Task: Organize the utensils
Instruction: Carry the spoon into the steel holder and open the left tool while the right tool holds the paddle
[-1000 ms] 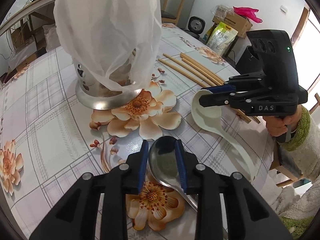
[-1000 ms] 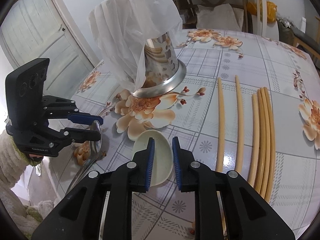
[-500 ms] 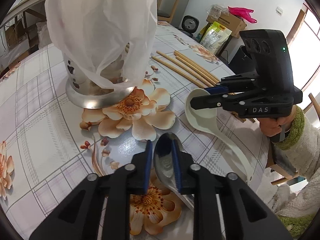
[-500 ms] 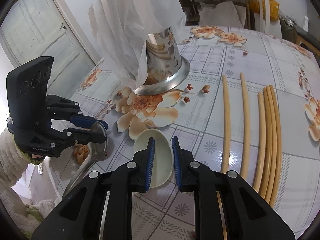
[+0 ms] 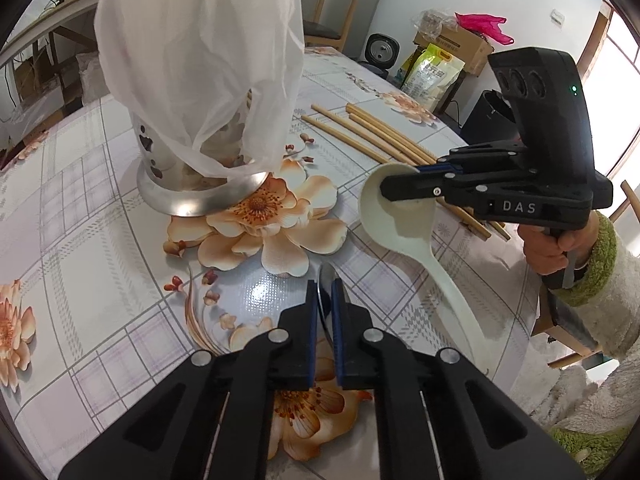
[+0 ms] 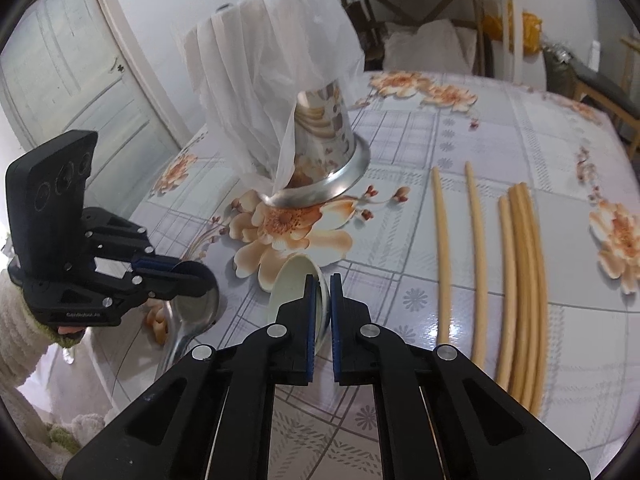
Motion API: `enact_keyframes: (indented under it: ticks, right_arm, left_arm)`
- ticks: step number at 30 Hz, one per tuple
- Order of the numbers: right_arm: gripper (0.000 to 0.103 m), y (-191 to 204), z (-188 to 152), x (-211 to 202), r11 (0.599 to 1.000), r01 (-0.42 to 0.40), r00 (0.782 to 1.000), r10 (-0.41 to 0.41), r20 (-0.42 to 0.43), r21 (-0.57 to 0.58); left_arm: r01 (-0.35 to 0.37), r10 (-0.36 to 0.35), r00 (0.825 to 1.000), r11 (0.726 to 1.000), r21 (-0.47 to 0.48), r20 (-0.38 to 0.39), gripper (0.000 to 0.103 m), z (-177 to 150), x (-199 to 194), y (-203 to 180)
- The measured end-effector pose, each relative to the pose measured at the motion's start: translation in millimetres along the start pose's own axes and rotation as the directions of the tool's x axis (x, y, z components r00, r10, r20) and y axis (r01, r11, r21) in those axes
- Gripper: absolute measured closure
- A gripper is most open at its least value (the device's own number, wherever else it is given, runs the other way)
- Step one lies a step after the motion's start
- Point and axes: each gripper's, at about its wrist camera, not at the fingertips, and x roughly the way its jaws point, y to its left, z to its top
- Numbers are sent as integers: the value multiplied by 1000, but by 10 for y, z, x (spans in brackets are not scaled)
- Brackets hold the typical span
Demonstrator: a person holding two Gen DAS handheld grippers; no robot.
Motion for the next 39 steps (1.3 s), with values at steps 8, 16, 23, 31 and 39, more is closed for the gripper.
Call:
enact_keyframes:
  ticks: [8,16,23,31,39]
  right_arm:
    - [98,25,36,-330,993,115,986,-117,121,29]
    - [98,25,101,-625,985,155,965,-167,203,75]
    - [98,46,169,-880,979,173,943,-197,267,109]
    - [98,32,313,-1123,975,170,924,-208,322,141]
    - [98,43,420,-1287,972,172,910,-219,353,158]
  left_arm:
    - [-87,86,993,996,7,82,99,12,-308,-93]
    - [-182,180,966,983,-7,185,100,95,-675,-213]
    - [-228,230,939,973,-38,254,100,163,-948,-243]
    - [-279,289,885,957,-81,366,100,379,-1359,-272]
    - [-317,363,770,931,-178,525,100,790,-1901,-121]
